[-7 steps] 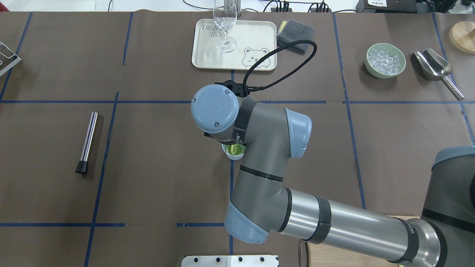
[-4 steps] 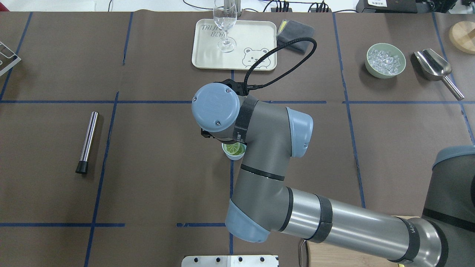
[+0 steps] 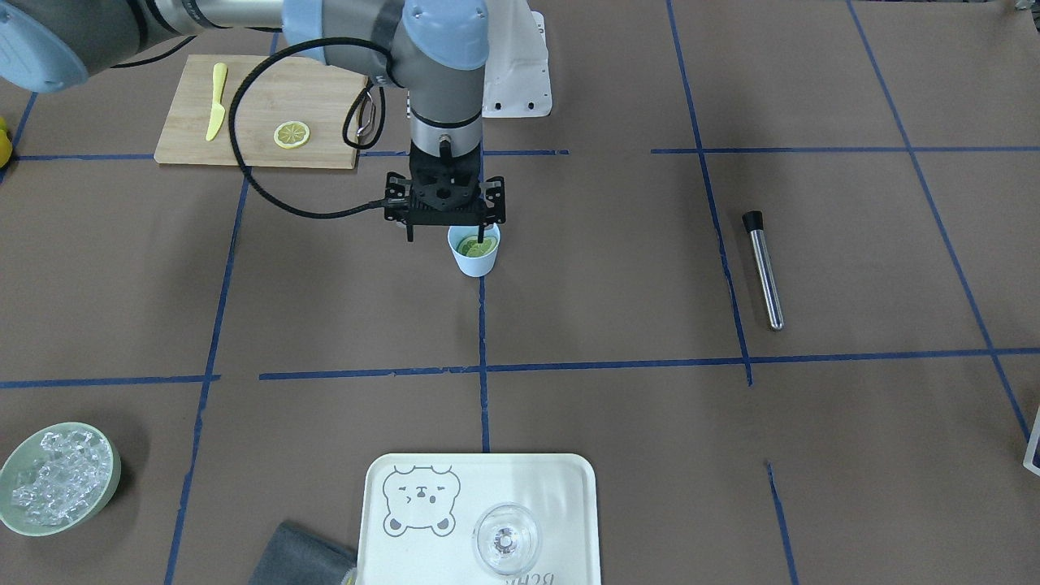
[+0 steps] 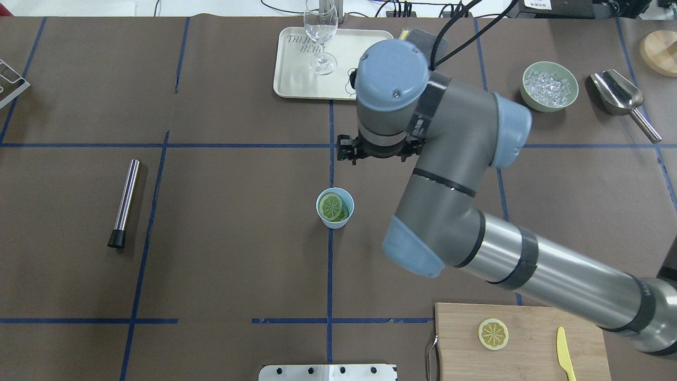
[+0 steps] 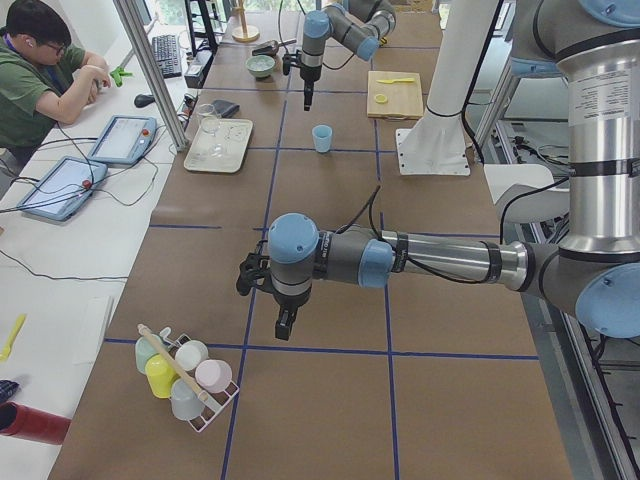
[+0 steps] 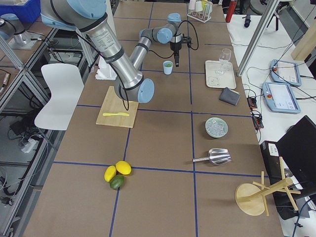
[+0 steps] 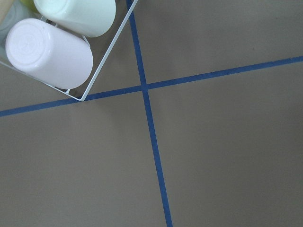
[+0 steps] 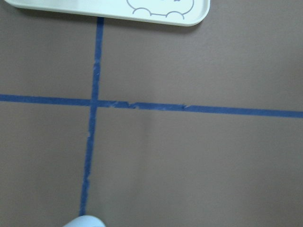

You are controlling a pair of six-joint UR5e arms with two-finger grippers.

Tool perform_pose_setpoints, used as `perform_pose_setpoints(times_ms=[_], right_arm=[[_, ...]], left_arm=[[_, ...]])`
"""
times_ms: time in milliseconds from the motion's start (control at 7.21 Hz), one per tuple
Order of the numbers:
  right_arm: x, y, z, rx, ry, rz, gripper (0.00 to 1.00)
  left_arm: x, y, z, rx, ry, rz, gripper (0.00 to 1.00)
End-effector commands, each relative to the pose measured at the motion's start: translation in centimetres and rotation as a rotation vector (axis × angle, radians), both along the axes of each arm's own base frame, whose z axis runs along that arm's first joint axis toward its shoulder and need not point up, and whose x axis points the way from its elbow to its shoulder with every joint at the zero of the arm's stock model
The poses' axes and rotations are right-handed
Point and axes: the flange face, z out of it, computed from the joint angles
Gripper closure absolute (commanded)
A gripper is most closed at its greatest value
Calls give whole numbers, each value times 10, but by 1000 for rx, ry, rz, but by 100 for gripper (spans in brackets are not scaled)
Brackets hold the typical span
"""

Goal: Squeeze lemon into cup

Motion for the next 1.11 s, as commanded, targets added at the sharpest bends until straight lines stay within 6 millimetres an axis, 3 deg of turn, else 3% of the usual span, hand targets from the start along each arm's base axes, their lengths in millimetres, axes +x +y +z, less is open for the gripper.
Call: perform_pose_setpoints(times_ms=[0,278,416,555,694,833,971], right_arm=[[126,-51,61,47,2,-91,0],[232,-78,139,93,58,-162,0],[285,-80,188,102,88,-209,0],[344,-70,246,34,82,-195,0],[404,-53,301,-70,74,-112,0],[475,-28,348,-144,51,-13,0],[504,-17,364,-117,5,-30,0]], left_arm=[[1,-35,-35,121,-2,-5,0],[2,-44,-54,188,12,1,0],[2,-52,-73,311,11,-1,0],[3,-67,-87,458,16,-2,0],[8,-69,-83,497,87,10,0],[19,-74,-93,459,132,-15,0],[43,-72,-117,498,163,15,0]])
